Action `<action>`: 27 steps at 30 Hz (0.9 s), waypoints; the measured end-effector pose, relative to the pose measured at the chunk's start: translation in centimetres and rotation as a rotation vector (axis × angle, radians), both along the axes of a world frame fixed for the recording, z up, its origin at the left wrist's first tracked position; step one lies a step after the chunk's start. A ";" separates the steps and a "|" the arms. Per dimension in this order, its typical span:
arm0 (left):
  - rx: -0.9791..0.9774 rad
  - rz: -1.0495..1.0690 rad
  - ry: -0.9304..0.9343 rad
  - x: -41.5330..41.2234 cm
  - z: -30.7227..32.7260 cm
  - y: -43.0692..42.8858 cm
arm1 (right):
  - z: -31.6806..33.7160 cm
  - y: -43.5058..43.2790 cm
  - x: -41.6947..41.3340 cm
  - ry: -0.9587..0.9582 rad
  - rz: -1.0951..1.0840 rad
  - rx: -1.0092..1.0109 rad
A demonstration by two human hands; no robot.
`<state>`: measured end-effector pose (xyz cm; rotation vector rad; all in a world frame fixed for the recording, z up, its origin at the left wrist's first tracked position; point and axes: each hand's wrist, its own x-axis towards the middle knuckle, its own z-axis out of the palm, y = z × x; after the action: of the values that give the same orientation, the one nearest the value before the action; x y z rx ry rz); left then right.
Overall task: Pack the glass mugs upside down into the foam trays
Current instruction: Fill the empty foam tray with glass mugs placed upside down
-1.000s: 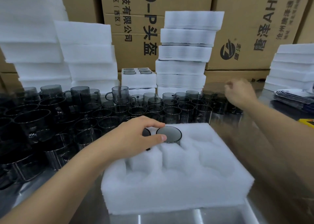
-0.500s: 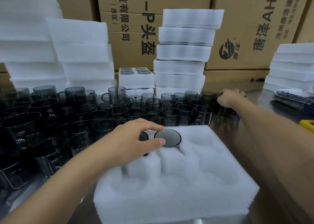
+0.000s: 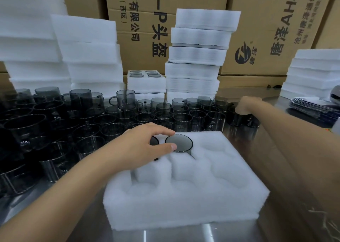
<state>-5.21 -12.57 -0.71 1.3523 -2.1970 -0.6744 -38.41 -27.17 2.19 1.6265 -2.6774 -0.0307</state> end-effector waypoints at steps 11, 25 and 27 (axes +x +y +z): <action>-0.018 -0.007 -0.012 -0.1 0.1 0.1 | 1.2 2.9 2.3 -0.205 0.035 -0.101; -0.032 0.000 -0.002 -0.2 -0.1 0.2 | -2.3 0.7 -4.6 -0.365 -0.008 -0.353; -0.033 -0.003 -0.006 -0.1 -0.1 0.1 | -2.6 0.0 -4.8 -0.369 0.019 -0.284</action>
<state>-5.33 -12.43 -0.79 1.3358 -2.2058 -0.6329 -43.20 -27.13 -0.38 1.7023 -2.7428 0.6806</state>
